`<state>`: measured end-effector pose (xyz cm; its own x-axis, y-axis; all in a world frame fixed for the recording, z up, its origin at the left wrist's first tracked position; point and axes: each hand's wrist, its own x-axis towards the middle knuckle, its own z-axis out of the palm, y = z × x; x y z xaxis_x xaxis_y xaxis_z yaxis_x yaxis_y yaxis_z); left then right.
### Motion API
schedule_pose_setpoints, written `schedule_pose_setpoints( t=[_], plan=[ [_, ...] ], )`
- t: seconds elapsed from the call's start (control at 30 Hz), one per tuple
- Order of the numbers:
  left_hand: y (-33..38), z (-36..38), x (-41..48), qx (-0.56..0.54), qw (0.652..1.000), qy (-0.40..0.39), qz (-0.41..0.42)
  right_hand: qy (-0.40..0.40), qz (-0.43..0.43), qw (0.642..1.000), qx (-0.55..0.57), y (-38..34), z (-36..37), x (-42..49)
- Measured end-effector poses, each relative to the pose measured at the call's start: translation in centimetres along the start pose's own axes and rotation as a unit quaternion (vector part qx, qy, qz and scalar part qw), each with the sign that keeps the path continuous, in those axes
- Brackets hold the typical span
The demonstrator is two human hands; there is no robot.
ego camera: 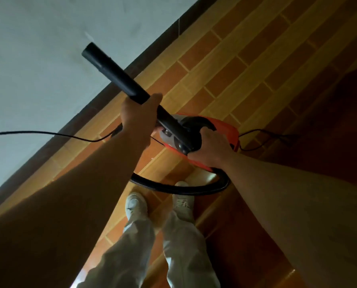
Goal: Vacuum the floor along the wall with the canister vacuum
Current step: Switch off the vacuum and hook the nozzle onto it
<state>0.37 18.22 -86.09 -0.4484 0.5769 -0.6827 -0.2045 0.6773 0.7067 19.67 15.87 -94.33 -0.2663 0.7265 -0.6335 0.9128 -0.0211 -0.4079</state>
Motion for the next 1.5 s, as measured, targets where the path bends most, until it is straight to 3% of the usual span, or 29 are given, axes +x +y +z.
schedule_pose_setpoints(
  t=[0.13, 0.27, 0.43, 0.63, 0.77, 1.17, 1.5],
  plan=[
    [2.3, 3.1, 1.8, 0.068, 0.996, -0.026, 0.051, 0.019, 0.089, 0.992, 0.088, -0.5, 0.1, 0.7],
    [2.1, 5.4, 4.1, 0.114, 0.991, -0.059, 0.045, 0.039, 0.175, 0.963, 0.201, -0.7, 1.4, 1.9],
    [1.1, 7.8, 6.4, 0.176, 0.974, -0.130, 0.055, 0.088, 0.259, 0.930, 0.248, -1.4, 3.6, 3.4],
    [-0.1, 10.6, 8.3, 0.302, 0.922, -0.226, 0.083, 0.133, 0.354, 0.863, 0.335, -2.4, 5.9, 5.4],
    [-0.9, 12.6, 8.5, 0.385, 0.869, -0.288, 0.116, 0.143, 0.399, 0.825, 0.373, -2.5, 7.3, 6.1],
    [-3.2, 16.4, 10.1, 0.414, 0.818, -0.373, 0.140, 0.217, 0.437, 0.740, 0.463, -1.2, 5.8, 10.8],
    [-4.0, 18.9, 12.5, 0.402, 0.810, -0.406, 0.136, 0.236, 0.409, 0.711, 0.521, 1.8, 5.6, 15.3]
  ],
)
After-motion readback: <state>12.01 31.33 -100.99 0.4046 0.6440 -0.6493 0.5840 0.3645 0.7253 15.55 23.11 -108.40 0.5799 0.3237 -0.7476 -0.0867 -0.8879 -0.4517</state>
